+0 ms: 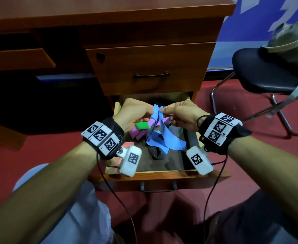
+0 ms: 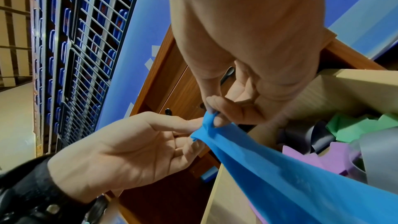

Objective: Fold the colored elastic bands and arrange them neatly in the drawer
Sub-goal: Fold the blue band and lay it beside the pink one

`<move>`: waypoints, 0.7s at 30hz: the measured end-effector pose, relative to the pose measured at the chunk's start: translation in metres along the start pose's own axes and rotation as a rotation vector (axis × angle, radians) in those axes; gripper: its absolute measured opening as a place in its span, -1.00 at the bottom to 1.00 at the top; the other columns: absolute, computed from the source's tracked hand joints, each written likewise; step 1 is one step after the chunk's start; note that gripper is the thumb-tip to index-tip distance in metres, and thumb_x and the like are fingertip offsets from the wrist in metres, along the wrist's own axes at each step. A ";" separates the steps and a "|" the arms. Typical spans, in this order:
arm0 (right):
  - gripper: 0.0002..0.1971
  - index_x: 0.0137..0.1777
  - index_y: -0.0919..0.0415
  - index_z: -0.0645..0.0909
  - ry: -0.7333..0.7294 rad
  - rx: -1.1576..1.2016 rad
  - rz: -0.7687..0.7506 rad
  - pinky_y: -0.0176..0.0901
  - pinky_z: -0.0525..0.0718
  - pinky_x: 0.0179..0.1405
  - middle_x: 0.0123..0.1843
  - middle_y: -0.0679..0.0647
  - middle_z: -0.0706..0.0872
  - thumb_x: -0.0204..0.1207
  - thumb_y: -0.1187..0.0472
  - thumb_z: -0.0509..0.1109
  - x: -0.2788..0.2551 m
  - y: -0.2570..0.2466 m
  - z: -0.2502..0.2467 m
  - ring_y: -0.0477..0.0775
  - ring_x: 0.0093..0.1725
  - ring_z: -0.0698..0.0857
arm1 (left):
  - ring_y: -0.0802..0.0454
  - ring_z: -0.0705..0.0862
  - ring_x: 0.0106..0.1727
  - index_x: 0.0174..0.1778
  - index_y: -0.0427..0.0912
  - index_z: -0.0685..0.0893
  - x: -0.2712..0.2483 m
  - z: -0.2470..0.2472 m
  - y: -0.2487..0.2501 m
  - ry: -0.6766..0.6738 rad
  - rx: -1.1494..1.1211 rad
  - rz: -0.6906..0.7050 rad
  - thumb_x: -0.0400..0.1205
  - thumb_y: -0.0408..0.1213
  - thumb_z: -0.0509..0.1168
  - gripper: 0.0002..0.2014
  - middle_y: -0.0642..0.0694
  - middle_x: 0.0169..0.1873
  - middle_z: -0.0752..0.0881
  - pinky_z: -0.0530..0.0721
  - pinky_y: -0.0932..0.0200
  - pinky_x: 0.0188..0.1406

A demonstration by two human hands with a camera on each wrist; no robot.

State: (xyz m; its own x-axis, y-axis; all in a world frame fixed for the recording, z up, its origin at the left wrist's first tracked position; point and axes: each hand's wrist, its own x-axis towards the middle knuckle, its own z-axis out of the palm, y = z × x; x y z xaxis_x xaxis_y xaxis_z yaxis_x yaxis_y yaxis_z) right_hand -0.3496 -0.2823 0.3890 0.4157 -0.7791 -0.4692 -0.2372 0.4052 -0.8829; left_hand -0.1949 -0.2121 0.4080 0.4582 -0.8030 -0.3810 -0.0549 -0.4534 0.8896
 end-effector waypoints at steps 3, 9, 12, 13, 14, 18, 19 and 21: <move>-0.93 -0.17 0.27 0.75 -0.036 -0.004 -0.012 -0.32 0.56 -0.55 -0.42 0.05 0.74 0.53 0.33 0.56 -0.003 0.001 0.002 -0.13 -0.55 0.52 | -0.01 0.67 -0.39 0.02 -0.39 0.83 -0.003 0.001 0.000 -0.022 0.022 0.007 0.57 -0.62 0.41 -0.83 -0.31 -0.24 0.80 0.67 0.37 -0.50; -0.88 -0.12 0.31 0.77 -0.033 -0.006 -0.048 -0.22 0.56 -0.36 -0.21 0.18 0.78 0.46 0.27 0.63 -0.002 0.004 0.003 -0.08 -0.48 0.57 | 0.07 0.70 -0.46 0.03 -0.35 0.86 -0.001 0.002 -0.002 -0.014 0.032 0.002 0.56 -0.56 0.47 -0.83 -0.29 -0.23 0.83 0.73 0.31 -0.38; -0.89 -0.18 0.30 0.75 -0.029 -0.009 -0.065 -0.22 0.55 -0.37 -0.28 0.16 0.75 0.46 0.29 0.62 -0.003 0.005 0.004 -0.07 -0.47 0.57 | 0.09 0.76 -0.44 0.02 -0.35 0.86 0.000 0.002 -0.003 -0.024 0.014 -0.009 0.55 -0.56 0.48 -0.83 -0.29 -0.18 0.85 0.74 0.33 -0.44; -0.88 -0.23 0.29 0.73 -0.028 -0.015 -0.071 -0.22 0.55 -0.39 -0.29 0.16 0.74 0.47 0.31 0.62 -0.002 0.006 0.004 -0.07 -0.47 0.56 | 0.08 0.78 -0.42 0.01 -0.35 0.87 0.000 0.002 -0.003 -0.026 0.006 -0.015 0.54 -0.57 0.49 -0.84 -0.30 -0.17 0.85 0.74 0.34 -0.43; -0.85 -0.27 0.27 0.72 -0.027 -0.021 -0.077 -0.22 0.56 -0.40 -0.31 0.16 0.74 0.47 0.32 0.61 -0.002 0.006 0.005 -0.07 -0.47 0.57 | 0.06 0.80 -0.39 -0.01 -0.34 0.87 0.000 0.002 -0.004 -0.026 -0.004 -0.022 0.54 -0.57 0.50 -0.84 -0.30 -0.16 0.86 0.75 0.33 -0.41; -0.85 -0.28 0.26 0.73 -0.030 -0.029 -0.095 -0.09 0.56 -0.29 -0.29 0.20 0.75 0.44 0.27 0.64 0.000 0.007 0.006 0.04 -0.38 0.60 | 0.04 0.82 -0.32 -0.09 -0.31 0.87 0.000 0.001 -0.003 -0.022 -0.044 -0.041 0.53 -0.58 0.50 -0.87 -0.26 -0.19 0.87 0.82 0.29 -0.34; -0.85 -0.25 0.28 0.75 -0.028 -0.025 -0.097 -0.05 0.55 -0.27 -0.27 0.22 0.75 0.43 0.26 0.65 0.000 0.007 0.006 0.06 -0.37 0.60 | 0.05 0.81 -0.33 -0.10 -0.31 0.86 0.000 0.001 -0.002 -0.017 -0.049 -0.040 0.53 -0.59 0.49 -0.87 -0.25 -0.21 0.86 0.83 0.29 -0.32; -0.84 -0.18 0.31 0.76 -0.018 -0.017 -0.095 -0.05 0.55 -0.28 -0.23 0.25 0.76 0.43 0.24 0.65 0.000 0.006 0.006 0.06 -0.38 0.60 | 0.06 0.80 -0.35 -0.11 -0.31 0.86 0.001 0.001 -0.002 -0.011 -0.055 -0.039 0.53 -0.58 0.49 -0.87 -0.25 -0.23 0.86 0.83 0.29 -0.30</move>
State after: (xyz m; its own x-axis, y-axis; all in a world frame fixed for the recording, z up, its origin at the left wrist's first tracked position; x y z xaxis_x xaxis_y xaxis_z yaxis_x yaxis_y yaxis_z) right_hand -0.3462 -0.2770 0.3840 0.4525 -0.8050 -0.3838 -0.2110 0.3215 -0.9231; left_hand -0.1953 -0.2120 0.4059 0.4494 -0.7895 -0.4180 0.0116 -0.4627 0.8864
